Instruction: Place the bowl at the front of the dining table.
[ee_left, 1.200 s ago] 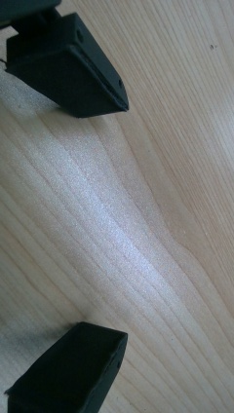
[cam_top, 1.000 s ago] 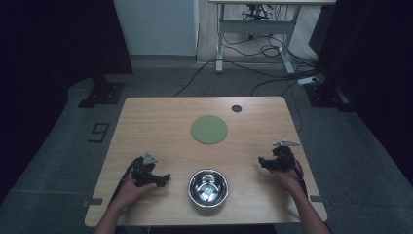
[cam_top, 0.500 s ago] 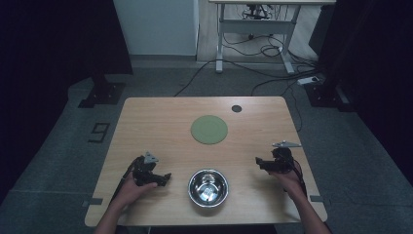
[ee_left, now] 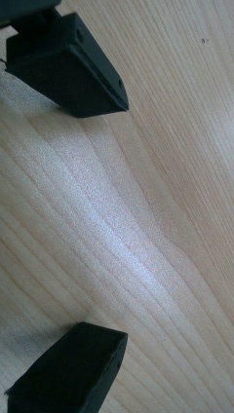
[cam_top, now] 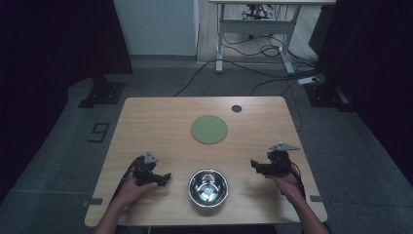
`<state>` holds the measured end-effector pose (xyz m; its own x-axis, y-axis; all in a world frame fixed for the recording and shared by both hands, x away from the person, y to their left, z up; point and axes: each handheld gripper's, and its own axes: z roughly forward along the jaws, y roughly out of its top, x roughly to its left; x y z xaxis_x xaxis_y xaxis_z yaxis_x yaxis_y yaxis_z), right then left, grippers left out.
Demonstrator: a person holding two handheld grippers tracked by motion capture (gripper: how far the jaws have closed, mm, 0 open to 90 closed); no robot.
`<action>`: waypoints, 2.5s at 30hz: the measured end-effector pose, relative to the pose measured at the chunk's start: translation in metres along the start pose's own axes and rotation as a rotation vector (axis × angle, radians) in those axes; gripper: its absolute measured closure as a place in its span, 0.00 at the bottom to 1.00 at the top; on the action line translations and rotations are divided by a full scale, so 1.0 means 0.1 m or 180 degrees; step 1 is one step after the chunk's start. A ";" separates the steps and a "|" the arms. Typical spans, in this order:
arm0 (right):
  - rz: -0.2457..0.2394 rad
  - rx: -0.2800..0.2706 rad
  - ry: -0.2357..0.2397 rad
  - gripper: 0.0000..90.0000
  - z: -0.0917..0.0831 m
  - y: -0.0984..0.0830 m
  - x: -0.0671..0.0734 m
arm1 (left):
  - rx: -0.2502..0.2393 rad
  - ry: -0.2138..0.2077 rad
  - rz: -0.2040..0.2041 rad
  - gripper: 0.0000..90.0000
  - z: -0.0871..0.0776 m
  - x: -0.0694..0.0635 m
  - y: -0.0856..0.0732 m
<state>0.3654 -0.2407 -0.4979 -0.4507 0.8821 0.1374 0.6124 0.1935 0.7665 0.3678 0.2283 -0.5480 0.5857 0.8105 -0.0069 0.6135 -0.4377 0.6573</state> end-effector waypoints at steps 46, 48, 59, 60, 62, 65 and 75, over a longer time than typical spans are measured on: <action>-0.0353 0.0087 0.0647 0.22 0.11 0.03 0.69 | -0.0004 0.0012 -0.0015 0.00 0.00 -0.01 -0.01; -0.0358 0.0099 0.0670 0.22 0.12 0.03 0.73 | -0.0004 0.0012 -0.0016 0.00 0.00 -0.01 -0.01; -0.0407 0.0177 0.0726 0.23 0.21 0.01 0.87 | -0.0005 0.0012 -0.0016 0.00 0.00 -0.01 -0.01; -0.0414 0.0178 0.0729 0.23 0.21 0.01 0.88 | -0.0004 0.0012 -0.0016 0.00 0.00 -0.01 -0.01; -0.0425 0.0177 0.0747 0.23 0.23 0.01 0.91 | -0.0005 0.0012 -0.0016 0.00 0.00 -0.01 -0.01; -0.0455 0.0208 0.0740 0.23 0.25 0.00 0.96 | -0.0004 0.0013 -0.0016 0.00 0.00 -0.01 -0.01; -0.0517 0.0271 0.0800 0.23 0.32 -0.02 1.09 | -0.0005 0.0013 -0.0016 0.00 0.00 -0.01 -0.01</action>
<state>0.3363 -0.1312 -0.5046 -0.6871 0.7048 0.1765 0.5666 0.3677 0.7374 0.3667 0.2277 -0.5482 0.5804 0.8143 -0.0071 0.6156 -0.4330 0.6584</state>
